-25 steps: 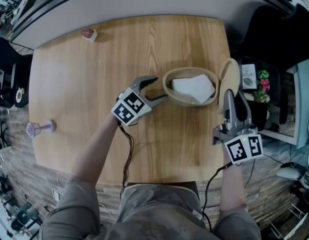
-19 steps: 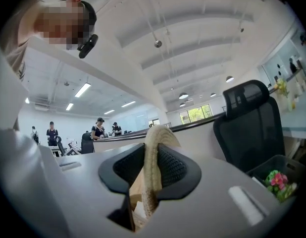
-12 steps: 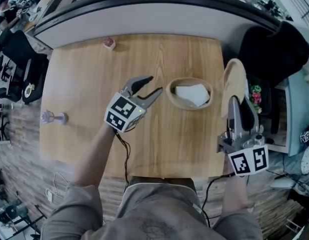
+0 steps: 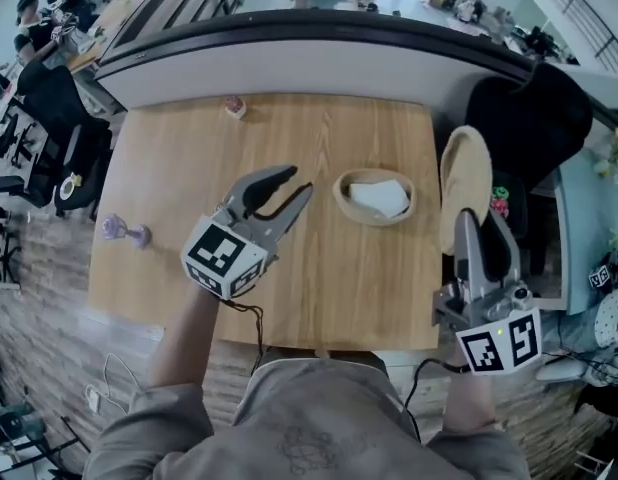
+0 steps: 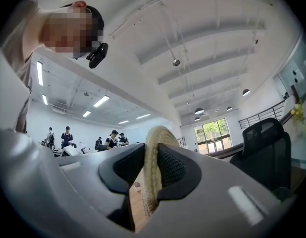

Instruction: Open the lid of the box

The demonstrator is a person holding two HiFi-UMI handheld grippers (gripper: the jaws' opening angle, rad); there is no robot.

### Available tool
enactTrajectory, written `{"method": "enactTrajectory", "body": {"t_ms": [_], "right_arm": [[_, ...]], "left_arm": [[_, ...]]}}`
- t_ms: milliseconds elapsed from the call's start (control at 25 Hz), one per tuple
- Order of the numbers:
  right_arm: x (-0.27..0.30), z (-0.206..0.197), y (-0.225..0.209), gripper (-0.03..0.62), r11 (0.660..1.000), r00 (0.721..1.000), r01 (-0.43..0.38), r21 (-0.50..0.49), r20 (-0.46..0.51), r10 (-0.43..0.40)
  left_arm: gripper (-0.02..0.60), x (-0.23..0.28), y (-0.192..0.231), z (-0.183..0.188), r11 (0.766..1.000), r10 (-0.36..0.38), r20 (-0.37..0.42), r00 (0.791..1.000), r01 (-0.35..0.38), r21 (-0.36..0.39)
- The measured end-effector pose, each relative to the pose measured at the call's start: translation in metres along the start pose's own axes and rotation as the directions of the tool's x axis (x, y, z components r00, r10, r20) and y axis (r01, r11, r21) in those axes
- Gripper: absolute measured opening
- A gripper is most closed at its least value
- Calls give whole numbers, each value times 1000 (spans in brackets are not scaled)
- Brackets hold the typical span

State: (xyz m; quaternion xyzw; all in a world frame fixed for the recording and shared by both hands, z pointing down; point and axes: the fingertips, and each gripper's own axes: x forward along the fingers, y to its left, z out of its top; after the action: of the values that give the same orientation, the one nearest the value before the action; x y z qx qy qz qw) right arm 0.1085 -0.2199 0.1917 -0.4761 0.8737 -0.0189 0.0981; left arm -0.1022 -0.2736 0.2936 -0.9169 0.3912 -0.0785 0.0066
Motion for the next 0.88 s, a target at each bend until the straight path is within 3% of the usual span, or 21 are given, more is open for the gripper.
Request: {"method": "enactTrajectory", "body": {"t_ms": [80,360,600,880], "right_arm": [[-8,9,11,92,1000,1000,-13,17,5,13],[-37,24,37,92,1000,1000,-16,3,-13,16],[-53,8,56,92,1000,998,-17,15,-67,18],[-61,-19,78,92,997,990,-43,63,-135,51]], "left_arm": [[103,-12,-7,10,1000,-1,17,1000,1,-14],[79,-44,-37,25,999,24,9,1000,-25,47],[13,-70,-55,32,995,81,27,996,-82,49],[2,-87,-68,14,992,128,2,992,-128,15]]}}
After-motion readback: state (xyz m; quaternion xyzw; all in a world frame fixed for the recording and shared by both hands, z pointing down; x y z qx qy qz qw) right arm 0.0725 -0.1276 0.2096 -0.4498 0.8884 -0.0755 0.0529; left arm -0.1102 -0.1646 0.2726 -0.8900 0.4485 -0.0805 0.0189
